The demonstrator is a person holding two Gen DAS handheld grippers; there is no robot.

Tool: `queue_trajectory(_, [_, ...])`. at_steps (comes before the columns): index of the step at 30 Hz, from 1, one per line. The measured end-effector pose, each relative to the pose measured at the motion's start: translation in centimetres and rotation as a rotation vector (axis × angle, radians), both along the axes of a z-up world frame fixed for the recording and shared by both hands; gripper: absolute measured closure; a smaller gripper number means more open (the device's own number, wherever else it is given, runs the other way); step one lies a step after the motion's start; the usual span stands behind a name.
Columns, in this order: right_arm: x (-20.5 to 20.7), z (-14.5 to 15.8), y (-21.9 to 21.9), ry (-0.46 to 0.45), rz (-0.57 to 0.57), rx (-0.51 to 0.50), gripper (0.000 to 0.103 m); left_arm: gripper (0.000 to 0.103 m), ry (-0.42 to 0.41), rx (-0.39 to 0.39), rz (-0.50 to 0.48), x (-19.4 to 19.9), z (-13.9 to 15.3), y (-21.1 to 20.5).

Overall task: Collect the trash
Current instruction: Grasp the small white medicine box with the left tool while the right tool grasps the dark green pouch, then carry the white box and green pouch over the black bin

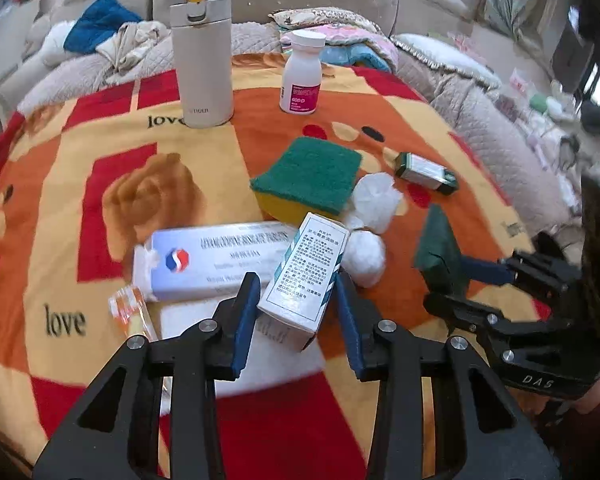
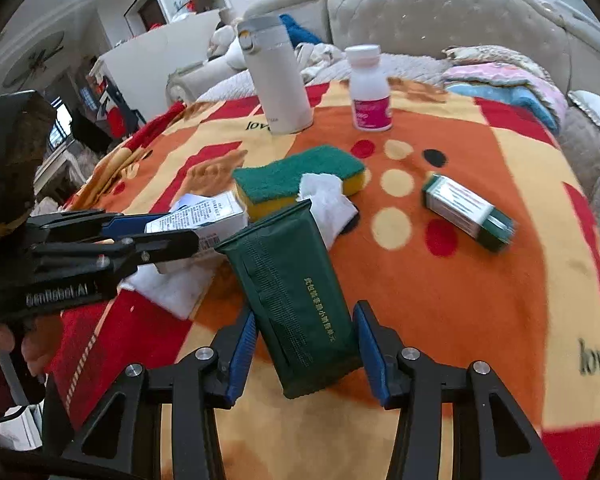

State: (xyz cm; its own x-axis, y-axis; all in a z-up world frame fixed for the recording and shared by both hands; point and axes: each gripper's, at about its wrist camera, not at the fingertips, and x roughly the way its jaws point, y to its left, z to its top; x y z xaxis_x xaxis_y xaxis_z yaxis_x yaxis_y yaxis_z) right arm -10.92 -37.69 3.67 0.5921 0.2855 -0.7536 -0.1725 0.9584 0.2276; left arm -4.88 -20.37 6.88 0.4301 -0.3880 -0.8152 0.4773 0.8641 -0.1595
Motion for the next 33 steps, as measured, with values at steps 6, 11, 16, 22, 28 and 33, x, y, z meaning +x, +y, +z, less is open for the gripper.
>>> queue_trajectory(6, [-3.4,0.9,-1.2,-0.013,-0.05,0.01,0.057,0.068,-0.006,-0.072,0.008,-3.3,1.2,-0.4])
queue_trajectory(11, [-5.8,0.9,-2.6,-0.007,-0.103,0.007,0.057,0.068,-0.021,-0.085,-0.013,-6.0,1.2,-2.3])
queue_trajectory(16, [-7.7,0.4,-4.4,0.008,-0.154,-0.004,0.057,0.068,-0.012,-0.093,-0.037,-7.6,0.8,-4.5])
queue_trajectory(22, [-9.7,0.2,-7.5,0.014,-0.233,0.018,0.057,0.068,-0.007,-0.083,-0.081,-9.2,0.3,-7.3])
queue_trajectory(28, [-11.6,0.2,-10.0,0.011,-0.29,0.015,0.057,0.068,-0.009,-0.078,-0.124,-10.5,0.2,-10.3])
queue_trajectory(33, [-12.8,0.3,-11.7,0.011,-0.334,0.009,0.057,0.069,0.004,-0.081,-0.155,-11.0,0.0,-12.4])
